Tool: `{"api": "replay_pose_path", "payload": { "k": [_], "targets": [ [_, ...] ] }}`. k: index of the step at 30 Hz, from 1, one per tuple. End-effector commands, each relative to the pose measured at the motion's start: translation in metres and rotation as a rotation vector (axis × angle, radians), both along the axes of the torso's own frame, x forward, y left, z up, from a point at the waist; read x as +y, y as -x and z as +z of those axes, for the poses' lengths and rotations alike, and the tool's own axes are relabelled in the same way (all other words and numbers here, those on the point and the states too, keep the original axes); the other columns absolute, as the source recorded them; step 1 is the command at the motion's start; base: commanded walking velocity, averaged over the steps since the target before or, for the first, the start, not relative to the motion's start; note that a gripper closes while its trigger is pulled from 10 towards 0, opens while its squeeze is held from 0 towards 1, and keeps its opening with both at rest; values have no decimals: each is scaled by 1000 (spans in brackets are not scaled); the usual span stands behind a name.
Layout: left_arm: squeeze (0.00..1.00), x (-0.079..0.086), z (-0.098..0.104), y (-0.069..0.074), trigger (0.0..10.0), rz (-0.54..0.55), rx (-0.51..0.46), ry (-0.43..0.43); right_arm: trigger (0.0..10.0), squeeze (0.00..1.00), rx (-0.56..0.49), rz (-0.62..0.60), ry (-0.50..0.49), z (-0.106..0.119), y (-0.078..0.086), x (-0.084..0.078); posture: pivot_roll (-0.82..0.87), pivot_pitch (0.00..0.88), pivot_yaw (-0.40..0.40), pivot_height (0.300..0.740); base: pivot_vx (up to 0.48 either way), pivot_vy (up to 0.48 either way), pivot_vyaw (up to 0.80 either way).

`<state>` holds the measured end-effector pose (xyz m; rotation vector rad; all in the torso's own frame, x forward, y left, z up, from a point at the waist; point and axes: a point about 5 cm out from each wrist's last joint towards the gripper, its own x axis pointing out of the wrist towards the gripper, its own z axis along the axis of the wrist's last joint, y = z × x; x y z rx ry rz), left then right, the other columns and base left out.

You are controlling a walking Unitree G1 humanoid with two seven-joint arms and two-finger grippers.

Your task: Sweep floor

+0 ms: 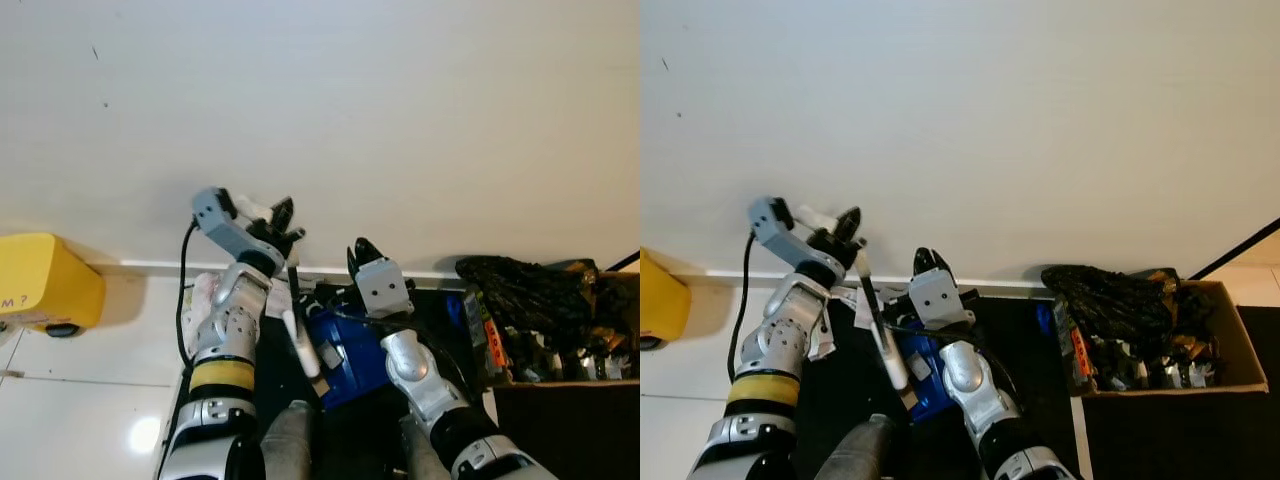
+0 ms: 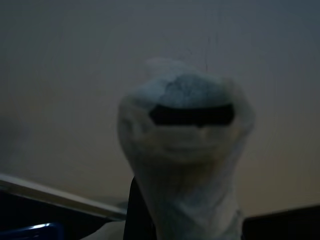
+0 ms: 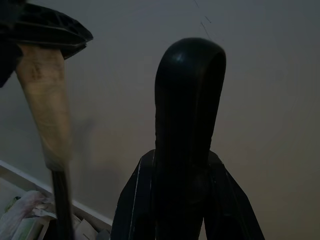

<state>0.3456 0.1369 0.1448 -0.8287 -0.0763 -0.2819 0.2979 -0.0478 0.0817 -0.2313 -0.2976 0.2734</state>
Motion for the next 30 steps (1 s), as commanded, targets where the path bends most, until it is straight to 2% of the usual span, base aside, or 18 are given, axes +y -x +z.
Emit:
{"api": "replay_pose_path", "payload": {
  "k": [1, 6, 8, 9, 10, 11, 12, 14, 15, 16, 17, 18, 20, 23, 26, 28, 30],
  "targets": [
    [0, -6, 5, 1, 10000, -32, -14, 79, 10000, 0, 46, -10, 32, -12, 4, -5, 147, 235, 33, 740, 0, 0, 0],
    [0, 1, 19, 3, 10000, -58, -68, 74, 10000, 0, 55, -49, 42, -14, 2, -12, 157, 232, 34, 740, 0, 0, 0],
    [0, 5, 27, 6, 10000, -79, -99, 35, 10000, 0, 60, -82, 57, -17, 1, -18, 158, 232, 37, 740, 0, 0, 0],
    [0, 8, 31, 9, 10000, -95, -120, -10, 10000, 0, 66, -99, 61, -18, 1, -21, 160, 233, 39, 740, 0, 0, 0],
    [0, 12, 37, 15, 10000, -123, -152, -106, 10000, 0, 77, -124, 61, -20, 1, -26, 160, 234, 42, 740, 0, 0, 0],
    [0, 14, 38, 17, 10000, -136, -162, -146, 10000, 0, 82, -132, 59, -21, 1, -28, 160, 234, 42, 740, 0, 0, 0],
    [0, 14, 38, 17, 10000, -136, -162, -146, 10000, 0, 82, -132, 59, -21, 1, -28, 160, 234, 42, 740, 0, 0, 0],
    [0, 21, 41, 23, 10000, -159, -189, -258, 10000, 0, 105, -154, 42, -24, 2, -33, 161, 236, 44, 740, 0, 0, 0],
    [0, 21, 41, 23, 10000, -159, -189, -258, 10000, 0, 105, -154, 42, -24, 2, -33, 161, 236, 44, 740, 0, 0, 0],
    [0, 32, 44, 31, 10000, -190, -202, -384, 10000, 0, 125, -170, 34, -29, 5, -37, 172, 239, 43, 740, 0, 0, 0],
    [0, 32, 44, 31, 10000, -190, -202, -384, 10000, 0, 125, -170, 34, -29, 5, -37, 172, 239, 43, 740, 0, 0, 0],
    [0, 36, 44, 37, 10000, -222, -199, -457, 10000, 0, 132, -177, 34, -31, 6, -40, 175, 241, 41, 740, 0, 0, 0],
    [0, 37, 44, 39, 10000, -231, -199, -469, 10000, 0, 132, -178, 35, -31, 7, -40, 175, 241, 41, 740, 0, 0, 0],
    [0, 35, 37, 43, 10000, -246, -171, -481, 10000, 0, 138, -185, 41, -32, 6, -40, 176, 241, 37, 740, 0, 0, 0],
    [0, 26, 9, 46, 10000, -280, -105, -486, 10000, 0, 156, -188, 58, -34, 6, -40, 173, 241, 33, 740, 0, 0, 0],
    [0, 19, -13, 46, 10000, -282, -55, -477, 10000, 0, 165, -141, 75, -36, 8, -34, 152, 243, 30, 740, 0, 0, 0],
    [0, 17, -20, 46, 10000, -276, -40, -469, 10000, 0, 161, -123, 87, -37, 9, -33, 147, 243, 30, 740, 0, 0, 0]
  ]
}}
